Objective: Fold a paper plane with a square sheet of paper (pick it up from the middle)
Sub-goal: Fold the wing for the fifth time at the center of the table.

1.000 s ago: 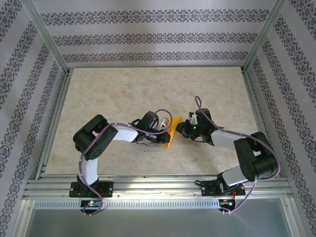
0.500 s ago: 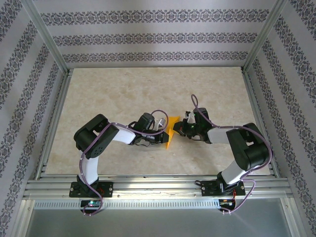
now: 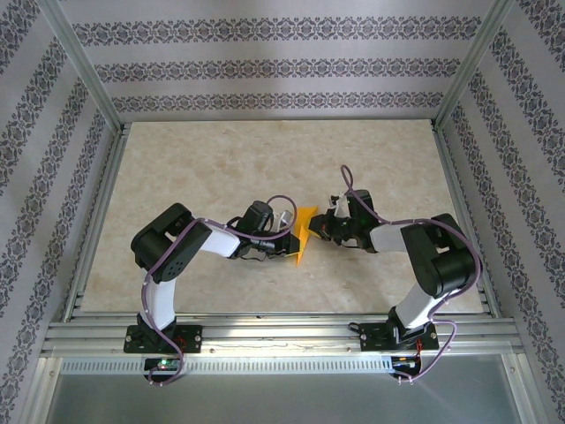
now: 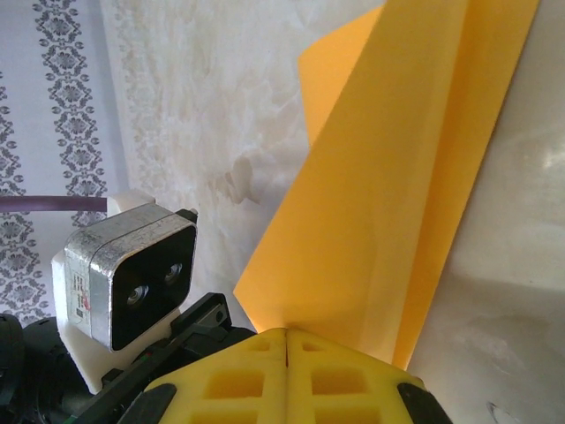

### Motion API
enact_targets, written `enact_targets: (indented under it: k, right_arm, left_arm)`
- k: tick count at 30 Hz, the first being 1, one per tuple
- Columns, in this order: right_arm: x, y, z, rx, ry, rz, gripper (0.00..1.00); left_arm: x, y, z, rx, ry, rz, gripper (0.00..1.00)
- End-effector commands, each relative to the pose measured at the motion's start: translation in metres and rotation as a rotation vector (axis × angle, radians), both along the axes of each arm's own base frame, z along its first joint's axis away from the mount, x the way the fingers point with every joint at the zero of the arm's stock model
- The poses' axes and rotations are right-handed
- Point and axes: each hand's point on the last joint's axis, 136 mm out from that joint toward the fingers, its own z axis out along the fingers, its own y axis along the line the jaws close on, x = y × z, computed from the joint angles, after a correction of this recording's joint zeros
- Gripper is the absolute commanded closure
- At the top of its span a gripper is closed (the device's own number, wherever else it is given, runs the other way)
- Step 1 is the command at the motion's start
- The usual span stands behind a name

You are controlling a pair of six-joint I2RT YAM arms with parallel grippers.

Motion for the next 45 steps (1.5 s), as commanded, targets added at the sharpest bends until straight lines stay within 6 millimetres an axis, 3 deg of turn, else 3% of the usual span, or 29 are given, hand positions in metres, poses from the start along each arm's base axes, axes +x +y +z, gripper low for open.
enact_targets:
  k: [1, 45]
  right_arm:
    - [0.008, 0.005, 0.007, 0.027, -0.046, 0.035, 0.97]
    - [0.022, 0.016, -0.016, 0.047, -0.004, 0.086, 0.95]
  left_arm:
    - [0.005, 0.001, 0.001, -0.036, 0.007, 0.012, 1.00]
    - [0.001, 0.030, -0.032, -0.004, 0.161, 0.162, 1.00]
